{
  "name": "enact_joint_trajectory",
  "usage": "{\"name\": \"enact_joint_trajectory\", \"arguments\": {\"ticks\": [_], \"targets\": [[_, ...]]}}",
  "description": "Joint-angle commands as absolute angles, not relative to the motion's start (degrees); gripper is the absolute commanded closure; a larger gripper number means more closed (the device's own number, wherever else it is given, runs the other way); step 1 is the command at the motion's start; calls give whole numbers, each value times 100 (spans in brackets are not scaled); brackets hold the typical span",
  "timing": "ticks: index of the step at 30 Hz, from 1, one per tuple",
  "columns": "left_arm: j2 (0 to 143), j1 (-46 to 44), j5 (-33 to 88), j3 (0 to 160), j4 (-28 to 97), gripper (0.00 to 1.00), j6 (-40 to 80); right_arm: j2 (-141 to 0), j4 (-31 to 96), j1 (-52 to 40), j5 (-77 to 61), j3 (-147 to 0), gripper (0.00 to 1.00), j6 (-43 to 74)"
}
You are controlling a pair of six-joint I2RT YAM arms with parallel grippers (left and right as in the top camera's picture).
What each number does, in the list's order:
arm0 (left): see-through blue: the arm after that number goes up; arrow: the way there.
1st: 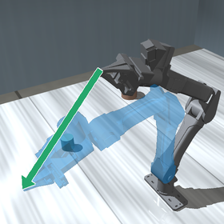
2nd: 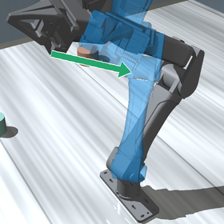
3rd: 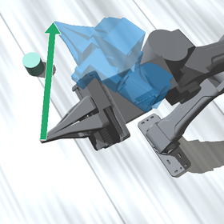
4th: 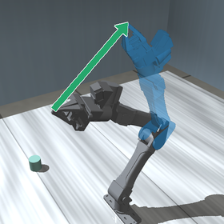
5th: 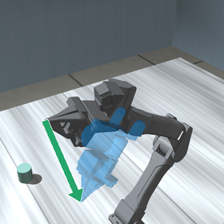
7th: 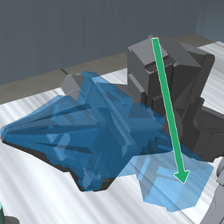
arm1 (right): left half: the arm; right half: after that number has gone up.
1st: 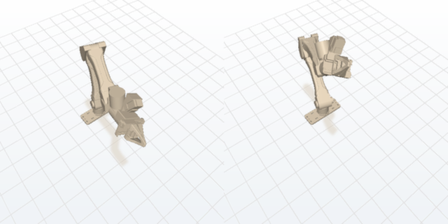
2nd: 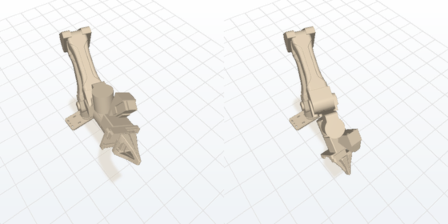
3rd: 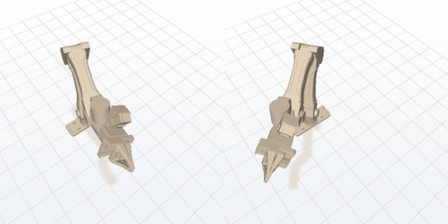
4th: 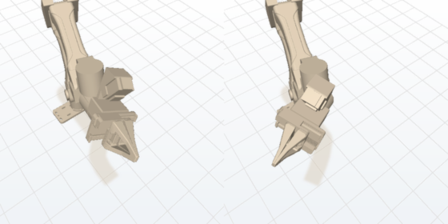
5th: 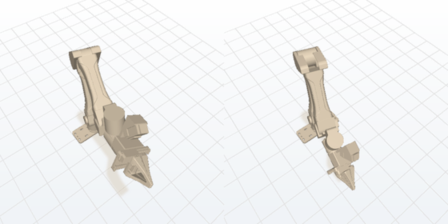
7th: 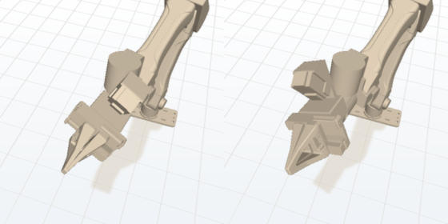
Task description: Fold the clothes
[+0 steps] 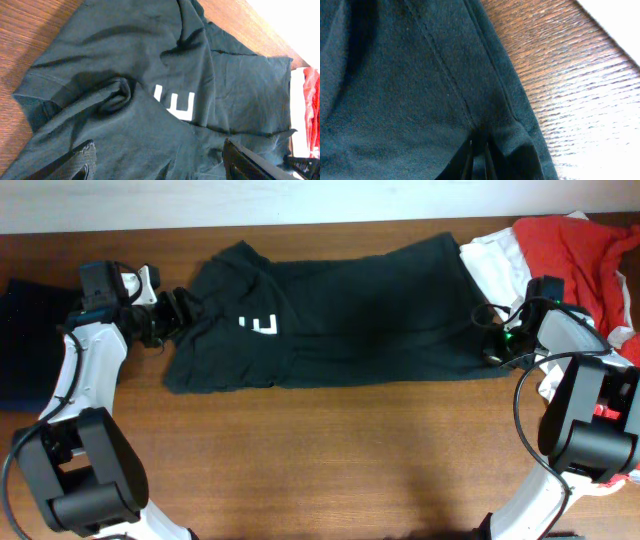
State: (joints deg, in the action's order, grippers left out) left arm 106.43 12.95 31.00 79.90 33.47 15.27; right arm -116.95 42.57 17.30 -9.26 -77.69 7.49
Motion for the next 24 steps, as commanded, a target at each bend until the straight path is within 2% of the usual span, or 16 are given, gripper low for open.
{"name": "enact_joint_trajectory", "arguments": {"ticks": [1,2,4,9,12,13,14,15,17,20,24], "targets": [[10720,1028,3719,8084,3463,42,1581,-12040,4414,1688,-676,-7413,86,729],[10720,825,3706,8082,3538,48,1444,-12038,4414,1688,-679,-7413,86,729],[10781,200,2773,8066,3763,48,1286,-12038,4456,1688,-679,-7413,86,729],[11511,-1238,1678,8066,4560,48,327,-12040,4613,1688,-565,-7413,86,729],[11620,-1590,1605,8066,4598,48,21,-12038,4617,1688,-565,-7413,86,729],[11646,-1691,1197,8066,4689,50,16,-12038,4626,1688,-545,-7413,86,729],[11651,-1752,786,8066,4759,63,16,-12038,4630,1688,-545,-7413,86,729],[11651,-1789,423,8066,4757,84,16,-12040,4626,1688,-543,-7413,86,729],[11651,-1785,248,8068,4705,99,21,-12040,4628,1688,-528,-7413,86,729],[11649,-1782,99,8224,4727,99,62,-12040,4628,1688,-528,-7413,86,729],[11644,-1570,1,9334,4663,100,340,-12038,4628,1688,-528,-7413,86,727]]}}
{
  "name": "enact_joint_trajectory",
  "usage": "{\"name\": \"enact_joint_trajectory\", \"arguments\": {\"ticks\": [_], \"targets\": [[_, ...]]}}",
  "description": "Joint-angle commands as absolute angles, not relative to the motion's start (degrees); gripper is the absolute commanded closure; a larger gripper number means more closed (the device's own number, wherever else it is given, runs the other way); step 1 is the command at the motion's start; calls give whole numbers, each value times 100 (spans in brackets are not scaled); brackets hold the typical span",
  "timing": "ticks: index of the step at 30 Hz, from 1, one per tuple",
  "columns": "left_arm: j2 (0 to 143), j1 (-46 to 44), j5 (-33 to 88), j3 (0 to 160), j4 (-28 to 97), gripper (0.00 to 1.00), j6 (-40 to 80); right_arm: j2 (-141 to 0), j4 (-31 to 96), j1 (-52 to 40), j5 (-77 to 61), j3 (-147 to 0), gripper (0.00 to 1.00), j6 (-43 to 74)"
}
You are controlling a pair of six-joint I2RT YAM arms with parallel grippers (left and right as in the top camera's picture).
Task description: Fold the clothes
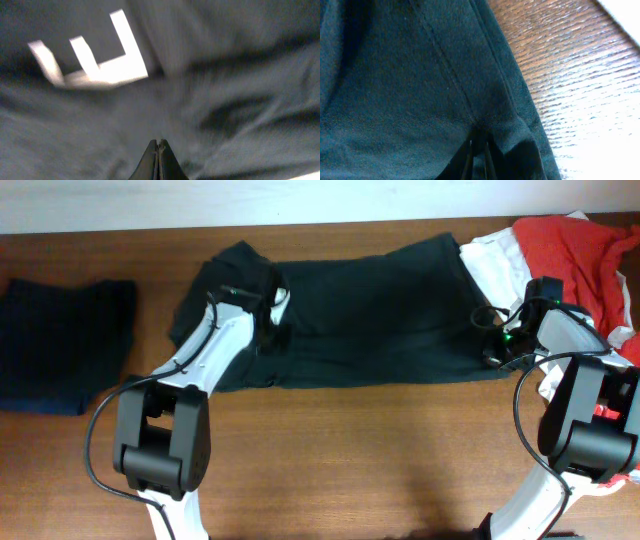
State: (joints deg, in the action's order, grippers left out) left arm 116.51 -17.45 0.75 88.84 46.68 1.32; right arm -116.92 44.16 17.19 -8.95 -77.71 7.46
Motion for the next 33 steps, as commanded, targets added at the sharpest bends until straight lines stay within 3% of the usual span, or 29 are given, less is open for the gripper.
{"name": "enact_joint_trajectory", "arguments": {"ticks": [1,2,3,9,10,15,22,24,25,31,32,33], "targets": [[11646,-1520,464,9384,4814,97,336,-12038,4626,1688,-526,-7413,86,729],[11677,-1538,749,9334,4904,78,331,-12038,4624,1688,-528,-7413,86,729],[11716,-1573,961,9258,4919,73,331,-12038,4622,1688,-528,-7413,86,729],[12204,-2163,1009,9004,4919,72,294,-12038,4611,1688,-528,-7413,86,729],[12204,-2165,917,9004,4917,67,294,-12040,4609,1688,-528,-7413,86,729],[12215,-2165,97,9002,4910,66,294,-12038,4611,1688,-528,-7413,86,729],[12311,-2165,274,9002,4823,66,296,-12040,4611,1688,-528,-7413,86,729],[12328,-2165,246,9002,4670,95,296,-12038,4613,1688,-528,-7413,86,729],[12328,-2165,169,9002,4556,100,298,-12038,4626,1688,-528,-7413,86,729],[12326,-1881,-582,9655,4193,100,497,-12038,4628,1688,-528,-7413,86,729],[12326,-1780,-585,9734,4027,93,580,-12038,4628,1688,-528,-7413,86,729],[12328,-1702,-576,9734,3992,60,770,-12038,4633,1688,-528,-7413,86,729]]}}
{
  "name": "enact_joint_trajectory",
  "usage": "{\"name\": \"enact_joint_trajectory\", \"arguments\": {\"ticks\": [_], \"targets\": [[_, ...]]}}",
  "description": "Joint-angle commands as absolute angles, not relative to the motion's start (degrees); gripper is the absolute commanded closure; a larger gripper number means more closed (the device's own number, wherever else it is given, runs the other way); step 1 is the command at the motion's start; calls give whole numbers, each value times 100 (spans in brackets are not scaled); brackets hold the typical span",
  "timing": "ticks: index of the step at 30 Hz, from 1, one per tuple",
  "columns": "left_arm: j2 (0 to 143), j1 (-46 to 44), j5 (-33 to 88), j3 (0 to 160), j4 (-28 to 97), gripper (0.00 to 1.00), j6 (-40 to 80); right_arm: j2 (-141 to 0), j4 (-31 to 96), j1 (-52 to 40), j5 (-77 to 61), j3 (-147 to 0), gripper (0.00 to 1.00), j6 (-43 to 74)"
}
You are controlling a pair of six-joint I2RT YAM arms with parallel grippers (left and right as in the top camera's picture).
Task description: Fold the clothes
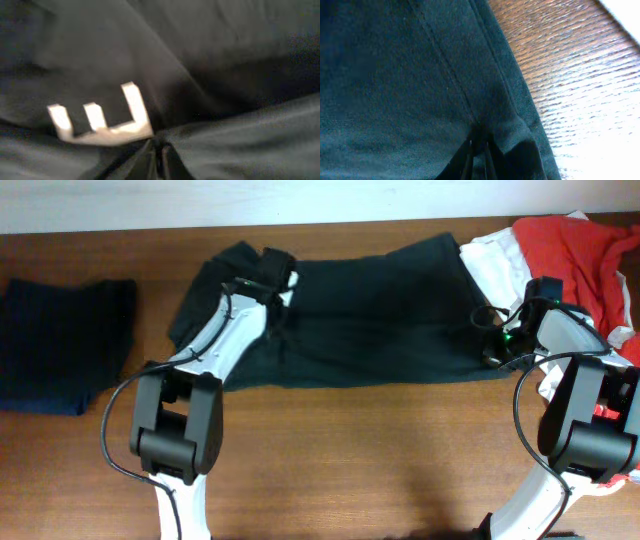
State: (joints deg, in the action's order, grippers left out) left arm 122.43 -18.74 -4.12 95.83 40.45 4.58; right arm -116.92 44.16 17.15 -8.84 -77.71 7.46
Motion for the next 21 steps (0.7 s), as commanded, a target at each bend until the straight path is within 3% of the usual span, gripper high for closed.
{"name": "enact_joint_trajectory", "arguments": {"ticks": [1,7,9,15,16,19,21], "targets": [[12333,-1673,-565,9734,4136,33,768,-12040,4650,1688,-530,-7413,86,729],[12333,-943,-578,9734,6189,35,1481,-11966,4827,1699,-530,-7575,86,729],[12333,-467,-521,9734,6335,39,1549,-11913,5098,1699,-530,-8158,86,729],[12333,285,-390,9570,6300,36,1758,-11942,4794,1699,-421,-8152,85,294],[12333,329,-390,9459,6261,26,1758,-11942,4770,1699,-261,-8097,66,294],[12335,344,-390,8917,5994,26,1758,-11942,4757,1699,-228,-7937,66,294],[12335,344,-390,8595,5920,24,1756,-11942,4783,1699,-228,-7832,53,294]]}}
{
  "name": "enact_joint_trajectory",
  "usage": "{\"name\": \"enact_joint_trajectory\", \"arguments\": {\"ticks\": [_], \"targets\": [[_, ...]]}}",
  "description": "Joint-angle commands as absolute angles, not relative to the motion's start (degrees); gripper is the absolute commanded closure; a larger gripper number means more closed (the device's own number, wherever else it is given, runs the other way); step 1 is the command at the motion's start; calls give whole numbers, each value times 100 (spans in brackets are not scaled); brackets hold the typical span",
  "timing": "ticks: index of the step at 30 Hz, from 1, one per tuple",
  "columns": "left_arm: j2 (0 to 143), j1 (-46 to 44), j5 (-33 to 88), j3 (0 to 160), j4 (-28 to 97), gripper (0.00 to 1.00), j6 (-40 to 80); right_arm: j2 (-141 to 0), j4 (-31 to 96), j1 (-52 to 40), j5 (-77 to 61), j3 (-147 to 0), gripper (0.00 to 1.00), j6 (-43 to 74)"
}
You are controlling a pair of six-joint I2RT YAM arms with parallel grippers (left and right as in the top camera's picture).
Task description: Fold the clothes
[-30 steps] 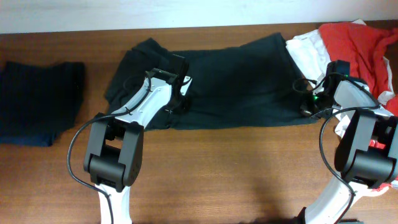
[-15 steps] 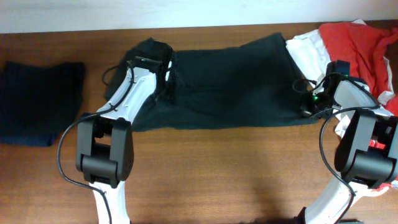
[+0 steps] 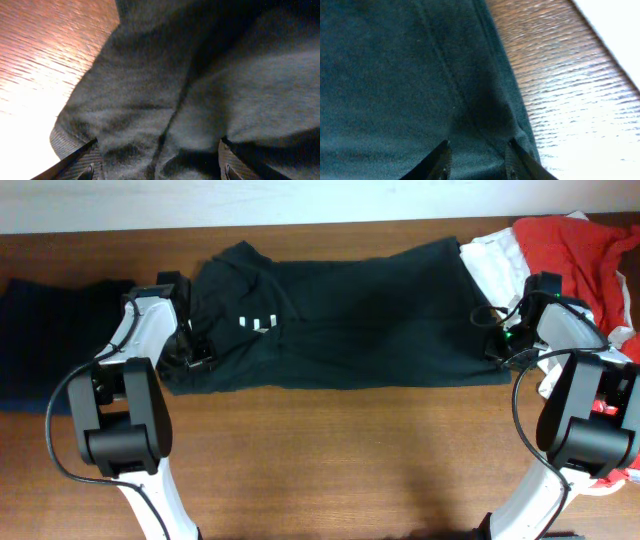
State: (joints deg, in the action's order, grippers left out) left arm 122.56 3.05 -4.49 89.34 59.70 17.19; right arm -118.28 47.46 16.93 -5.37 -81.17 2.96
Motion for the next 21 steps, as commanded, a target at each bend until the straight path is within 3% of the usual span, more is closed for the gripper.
{"name": "enact_joint_trajectory", "arguments": {"ticks": [1,3,5,6,7,8,10,16,17,18,19,20,21], "targets": [[12335,344,-390,8490,5894,24,1756,-11942,4801,1697,-233,-7717,53,296],[12335,344,-388,8136,5588,31,1756,-11942,4792,1688,-224,-7452,53,294],[12335,344,-392,7780,5358,60,1756,-11942,4781,1688,-73,-7240,58,298],[12335,344,-392,7664,5411,73,1756,-11942,4880,1688,45,-7137,76,303],[12335,346,-397,7588,5555,83,1756,-11942,5024,1695,202,-7087,86,377],[12335,384,-419,7548,5889,92,1756,-11942,5240,1693,386,-7081,92,563],[12331,600,-696,7546,6541,100,1758,-11942,5712,1693,456,-7081,93,803],[12195,1146,-692,7548,7216,100,1752,-11939,6785,1688,-64,-7081,93,930],[12011,1146,-690,7564,7159,95,1752,-11928,6770,1688,-60,-7083,93,947],[11743,1146,-692,7699,7142,64,1750,-11880,6746,1688,-60,-7157,88,947],[11526,1140,-687,7874,7146,45,1750,-11819,6772,1688,-62,-7408,80,947],[11262,1142,-690,8097,7146,28,1745,-11786,6842,1688,-64,-7754,71,928],[11128,1140,-642,8243,7148,27,1704,-11782,6910,1688,-62,-8073,62,928]]}}
